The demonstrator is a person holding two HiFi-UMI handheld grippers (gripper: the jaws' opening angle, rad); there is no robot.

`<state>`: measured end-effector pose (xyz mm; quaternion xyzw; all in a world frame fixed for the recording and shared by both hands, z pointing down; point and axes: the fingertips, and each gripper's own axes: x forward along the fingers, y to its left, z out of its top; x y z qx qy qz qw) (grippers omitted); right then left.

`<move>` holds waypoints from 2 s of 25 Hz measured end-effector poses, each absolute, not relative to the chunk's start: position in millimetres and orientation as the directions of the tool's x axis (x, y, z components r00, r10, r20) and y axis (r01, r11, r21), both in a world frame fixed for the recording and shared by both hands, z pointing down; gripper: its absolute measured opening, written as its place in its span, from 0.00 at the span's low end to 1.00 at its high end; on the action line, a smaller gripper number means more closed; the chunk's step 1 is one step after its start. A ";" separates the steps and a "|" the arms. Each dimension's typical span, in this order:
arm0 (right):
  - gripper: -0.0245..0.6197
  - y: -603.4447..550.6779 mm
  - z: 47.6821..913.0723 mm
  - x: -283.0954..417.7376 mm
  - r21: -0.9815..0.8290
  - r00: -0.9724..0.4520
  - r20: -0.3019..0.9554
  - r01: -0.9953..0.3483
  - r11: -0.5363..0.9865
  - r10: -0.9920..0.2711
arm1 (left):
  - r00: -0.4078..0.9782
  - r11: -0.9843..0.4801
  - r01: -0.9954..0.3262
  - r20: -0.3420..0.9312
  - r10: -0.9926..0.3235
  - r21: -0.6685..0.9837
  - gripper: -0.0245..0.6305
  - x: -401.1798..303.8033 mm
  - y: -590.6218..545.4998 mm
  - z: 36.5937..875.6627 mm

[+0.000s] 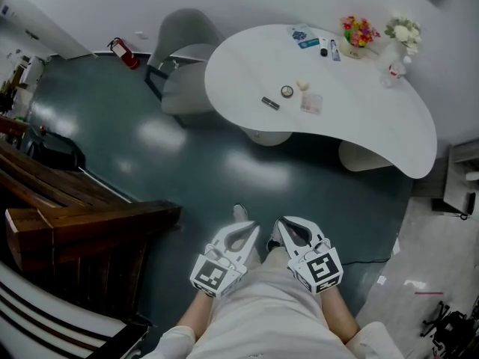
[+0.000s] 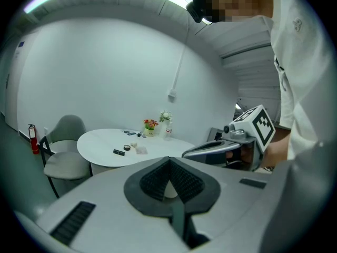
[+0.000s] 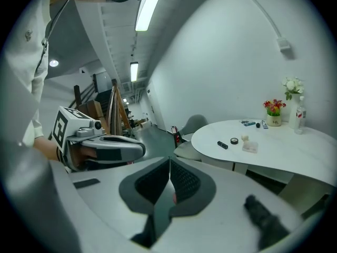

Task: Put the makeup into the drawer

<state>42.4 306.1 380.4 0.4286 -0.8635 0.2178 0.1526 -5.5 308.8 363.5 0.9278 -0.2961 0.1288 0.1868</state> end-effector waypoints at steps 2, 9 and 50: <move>0.06 295.1 381.5 33.5 -0.249 -0.576 0.456 -0.814 0.524 -0.678 | 0.800 -0.771 -0.584 0.343 -0.492 0.256 0.05 -15.0 296.6 366.5; 0.06 249.9 397.9 2.4 -0.201 -0.520 0.515 -0.846 0.493 -0.681 | 0.840 -0.838 -0.502 0.353 -0.413 0.213 0.05 -45.6 244.9 377.9; 0.16 96.0 686.6 -2.6 -0.196 -0.498 0.600 -0.850 0.489 -0.626 | 0.758 -0.728 -0.628 0.429 -0.492 0.274 0.05 -44.5 80.0 650.8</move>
